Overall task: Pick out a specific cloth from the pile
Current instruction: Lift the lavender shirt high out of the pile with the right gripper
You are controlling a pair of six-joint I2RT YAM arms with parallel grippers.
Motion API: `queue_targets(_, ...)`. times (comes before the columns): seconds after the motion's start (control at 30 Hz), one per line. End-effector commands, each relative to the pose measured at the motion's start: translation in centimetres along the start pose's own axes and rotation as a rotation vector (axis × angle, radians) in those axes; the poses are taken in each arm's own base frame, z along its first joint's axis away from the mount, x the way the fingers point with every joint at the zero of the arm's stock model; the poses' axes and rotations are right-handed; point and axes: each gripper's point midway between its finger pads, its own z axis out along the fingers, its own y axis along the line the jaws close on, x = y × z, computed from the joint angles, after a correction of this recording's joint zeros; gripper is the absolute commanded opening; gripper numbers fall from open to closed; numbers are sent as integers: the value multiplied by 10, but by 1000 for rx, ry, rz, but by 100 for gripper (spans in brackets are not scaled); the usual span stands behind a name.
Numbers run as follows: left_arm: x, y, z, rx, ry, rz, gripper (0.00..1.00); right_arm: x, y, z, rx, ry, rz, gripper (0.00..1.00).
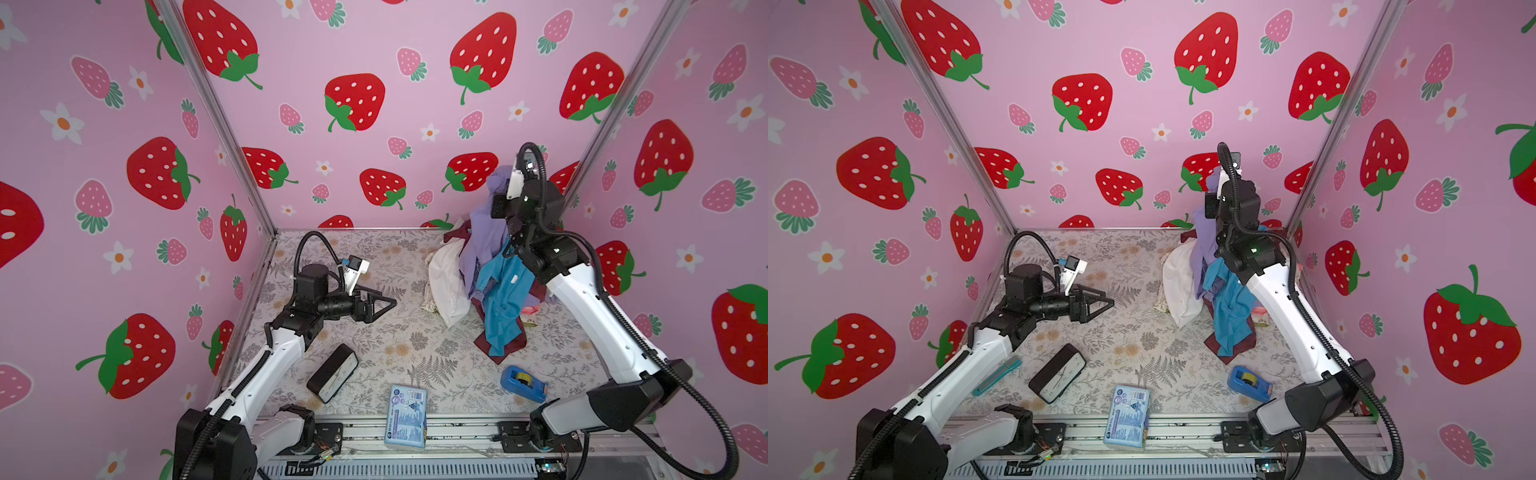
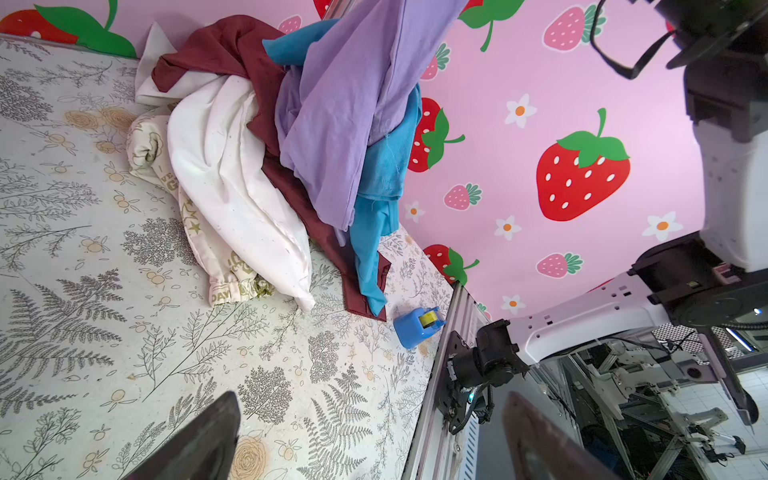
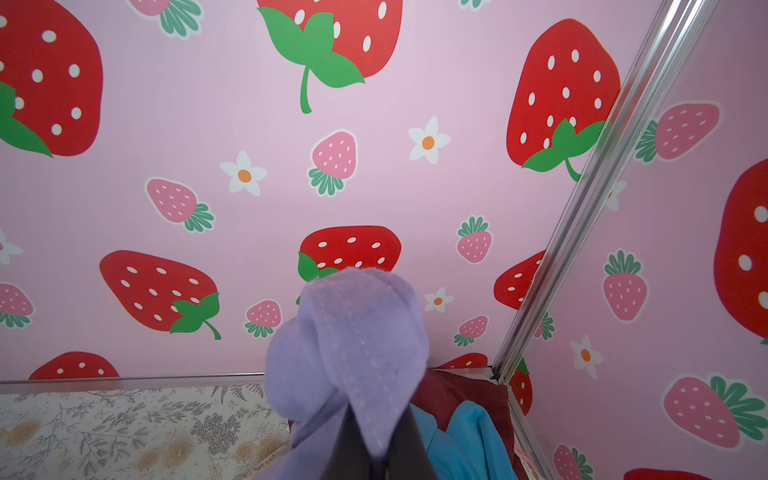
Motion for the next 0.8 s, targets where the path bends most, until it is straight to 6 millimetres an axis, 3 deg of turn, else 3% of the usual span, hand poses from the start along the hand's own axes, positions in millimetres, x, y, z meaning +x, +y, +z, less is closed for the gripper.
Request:
queue_targets(0.0, 4, -2, 1, 8, 13, 10, 99, -47, -11, -3, 2, -123, 60, 0)
queue_targets(0.4, 5, -2, 1, 8, 14, 11, 99, -87, -1, 10, -113, -189, 104, 0)
queue_targets(0.77, 4, 1, 1, -9, 13, 14, 99, -132, 19, 1, -262, -299, 141, 0)
